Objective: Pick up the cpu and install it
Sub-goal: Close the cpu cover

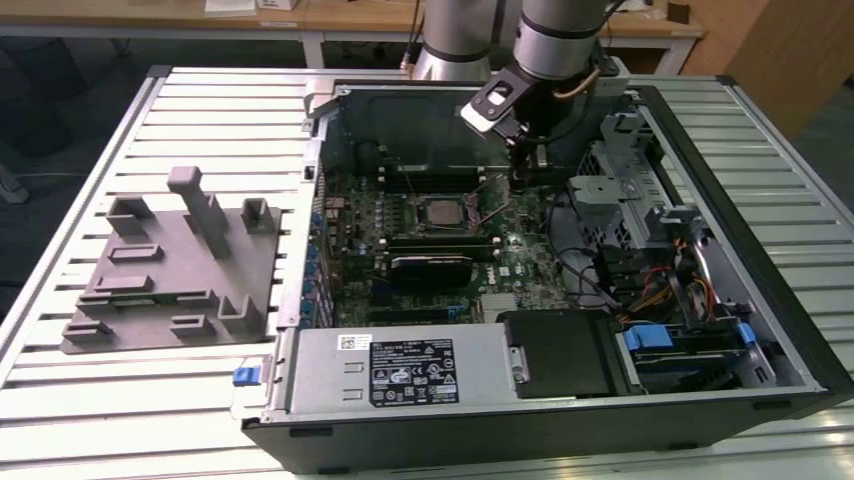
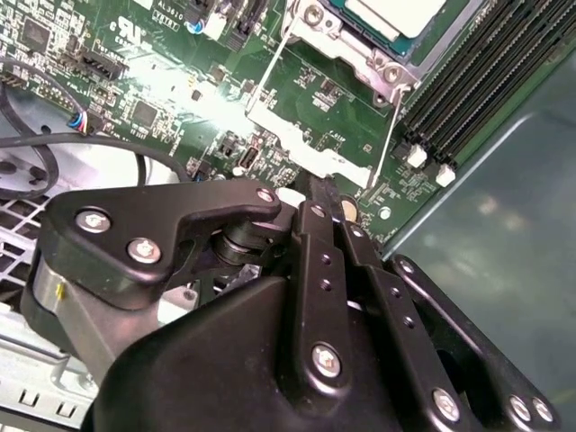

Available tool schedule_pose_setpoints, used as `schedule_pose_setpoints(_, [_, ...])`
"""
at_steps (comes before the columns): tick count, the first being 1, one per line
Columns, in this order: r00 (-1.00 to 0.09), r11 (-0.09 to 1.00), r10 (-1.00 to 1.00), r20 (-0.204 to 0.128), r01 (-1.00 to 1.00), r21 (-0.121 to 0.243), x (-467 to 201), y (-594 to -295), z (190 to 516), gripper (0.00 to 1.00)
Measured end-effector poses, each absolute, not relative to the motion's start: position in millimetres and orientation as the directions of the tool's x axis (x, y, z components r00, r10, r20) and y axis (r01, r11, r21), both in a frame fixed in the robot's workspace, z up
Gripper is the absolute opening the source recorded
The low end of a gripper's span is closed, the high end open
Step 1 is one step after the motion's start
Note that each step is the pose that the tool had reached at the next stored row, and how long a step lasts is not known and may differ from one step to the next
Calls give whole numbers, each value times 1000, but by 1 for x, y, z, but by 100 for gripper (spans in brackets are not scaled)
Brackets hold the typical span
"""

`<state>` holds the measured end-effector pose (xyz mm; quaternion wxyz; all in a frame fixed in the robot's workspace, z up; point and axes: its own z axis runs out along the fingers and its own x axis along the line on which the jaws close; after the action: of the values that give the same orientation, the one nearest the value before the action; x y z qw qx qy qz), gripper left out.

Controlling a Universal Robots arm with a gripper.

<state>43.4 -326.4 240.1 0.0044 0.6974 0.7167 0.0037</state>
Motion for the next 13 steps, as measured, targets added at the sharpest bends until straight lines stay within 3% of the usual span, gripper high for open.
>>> schedule_pose_setpoints(13, [-27, 27, 1000, -1, 1000, 12, 32, -330, 239, 11])
